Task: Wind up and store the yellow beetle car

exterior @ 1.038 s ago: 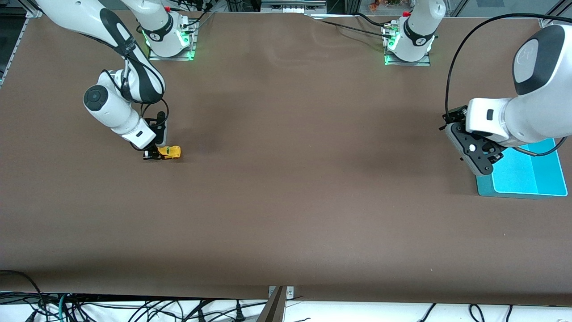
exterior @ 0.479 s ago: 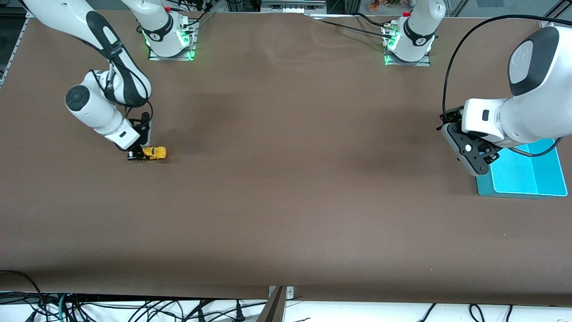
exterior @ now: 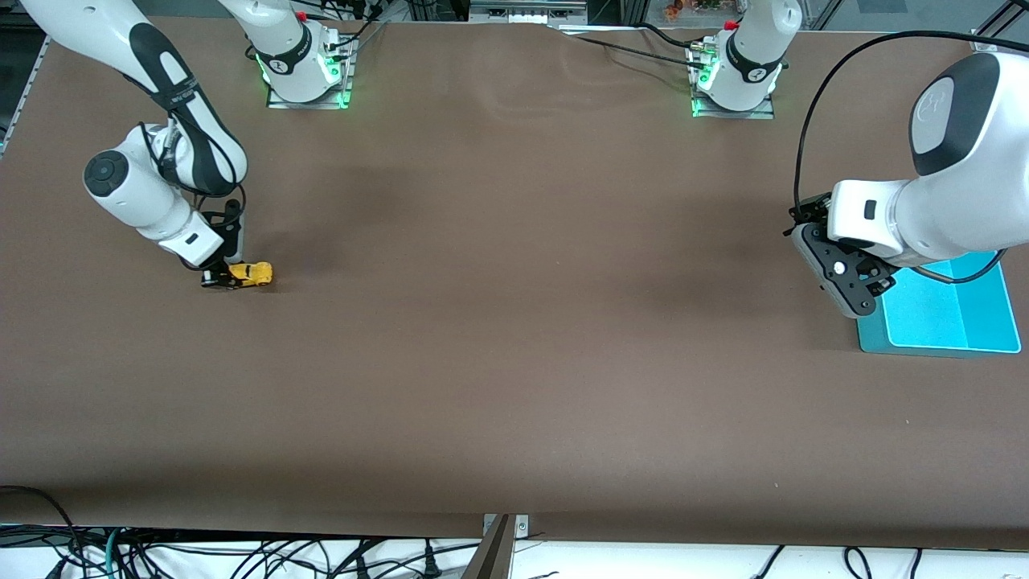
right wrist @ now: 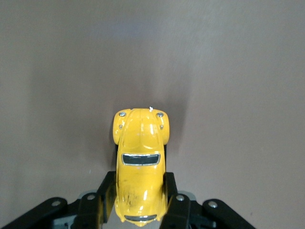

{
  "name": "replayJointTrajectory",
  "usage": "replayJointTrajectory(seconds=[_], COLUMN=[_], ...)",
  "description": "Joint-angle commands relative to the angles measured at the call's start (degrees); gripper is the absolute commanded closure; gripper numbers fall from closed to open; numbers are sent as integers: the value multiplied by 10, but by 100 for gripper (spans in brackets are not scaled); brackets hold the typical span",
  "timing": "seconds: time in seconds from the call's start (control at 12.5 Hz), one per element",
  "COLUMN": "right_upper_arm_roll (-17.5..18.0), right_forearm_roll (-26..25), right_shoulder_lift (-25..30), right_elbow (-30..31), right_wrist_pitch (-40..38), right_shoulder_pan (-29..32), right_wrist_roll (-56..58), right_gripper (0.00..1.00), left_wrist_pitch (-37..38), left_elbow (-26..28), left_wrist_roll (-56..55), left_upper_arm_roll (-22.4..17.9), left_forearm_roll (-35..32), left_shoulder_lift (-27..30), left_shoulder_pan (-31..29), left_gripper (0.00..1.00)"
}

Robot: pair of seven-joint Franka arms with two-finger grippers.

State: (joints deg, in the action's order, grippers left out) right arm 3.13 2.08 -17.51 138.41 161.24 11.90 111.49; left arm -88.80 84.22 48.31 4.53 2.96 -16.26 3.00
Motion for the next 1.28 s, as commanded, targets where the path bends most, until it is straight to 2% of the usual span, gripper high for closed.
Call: replayJointTrajectory(seconds=[0.0, 0.96, 1.2], right_upper_arm_roll=[-19, -28, -24], right_forearm_roll=[5, 20, 20], right_shoulder_lift=[-22, -28, -25], right_elbow=[6, -5, -19], right_wrist_pitch=[-2, -3, -24], right_shoulder_pan=[11, 30, 30], right_wrist_roll=[45, 29, 20], right_gripper=[100, 99, 65], left_wrist_pitch=[-18, -18, -23], left_elbow=[38, 66, 72], left_wrist_roll=[14, 78, 99], left_upper_arm_roll=[-2, -2, -2], left_forearm_roll=[-2, -1, -2], left_shoulder_lift=[26, 26, 26], left_shoulder_pan=[1, -6, -6], left_gripper=[0, 0, 0])
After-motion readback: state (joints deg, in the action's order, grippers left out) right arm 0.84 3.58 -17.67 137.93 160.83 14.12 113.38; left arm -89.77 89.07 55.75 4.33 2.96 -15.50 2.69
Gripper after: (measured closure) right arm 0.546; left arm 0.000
